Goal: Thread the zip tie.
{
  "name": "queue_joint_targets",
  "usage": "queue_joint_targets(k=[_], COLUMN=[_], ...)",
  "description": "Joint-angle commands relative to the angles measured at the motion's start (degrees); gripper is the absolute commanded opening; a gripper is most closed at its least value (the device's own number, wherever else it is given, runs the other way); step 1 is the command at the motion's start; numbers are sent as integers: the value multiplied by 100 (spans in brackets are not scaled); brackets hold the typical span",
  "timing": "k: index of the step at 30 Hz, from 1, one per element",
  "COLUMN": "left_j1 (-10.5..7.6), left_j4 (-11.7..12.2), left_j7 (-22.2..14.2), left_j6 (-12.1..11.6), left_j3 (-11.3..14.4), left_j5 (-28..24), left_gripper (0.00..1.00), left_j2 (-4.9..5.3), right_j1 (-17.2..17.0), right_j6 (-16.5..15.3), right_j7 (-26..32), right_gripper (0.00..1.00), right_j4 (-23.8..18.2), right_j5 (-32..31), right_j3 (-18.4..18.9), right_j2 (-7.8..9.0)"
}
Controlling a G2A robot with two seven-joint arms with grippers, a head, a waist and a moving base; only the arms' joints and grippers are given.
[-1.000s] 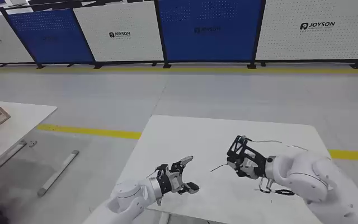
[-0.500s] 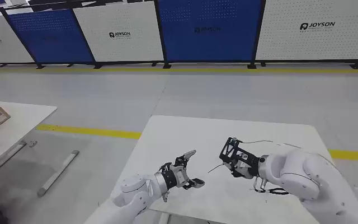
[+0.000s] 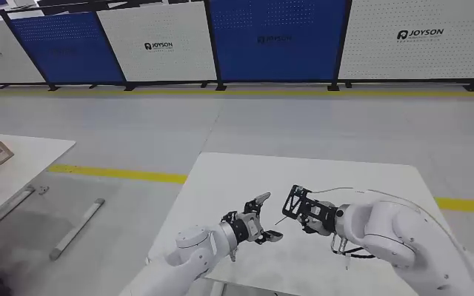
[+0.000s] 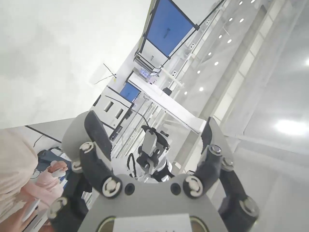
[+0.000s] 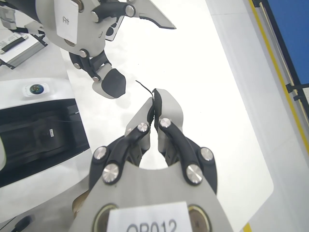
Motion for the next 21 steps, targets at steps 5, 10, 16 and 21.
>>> queue_joint_targets(k=[5, 10, 16, 21], left_j1=[-7, -218, -294, -269], left_j4=[-1, 115, 185, 271], left_j7=[80, 420, 536, 339], left_j6=[-120, -56, -67, -65], left_j3=[62, 294, 319, 328], left_j5=[111, -53, -21, -232], left_gripper=[100, 100, 100, 100], left_j2=[-24, -130, -152, -181], right_j1=[0, 0, 0, 0], right_j6=[0, 0, 0, 0], right_j7=[0, 0, 0, 0], right_gripper=[0, 0, 0, 0], right_j4=[0, 0, 0, 0], right_j5=[0, 0, 0, 0], right_j3=[0, 0, 0, 0], right_j2=[0, 0, 0, 0])
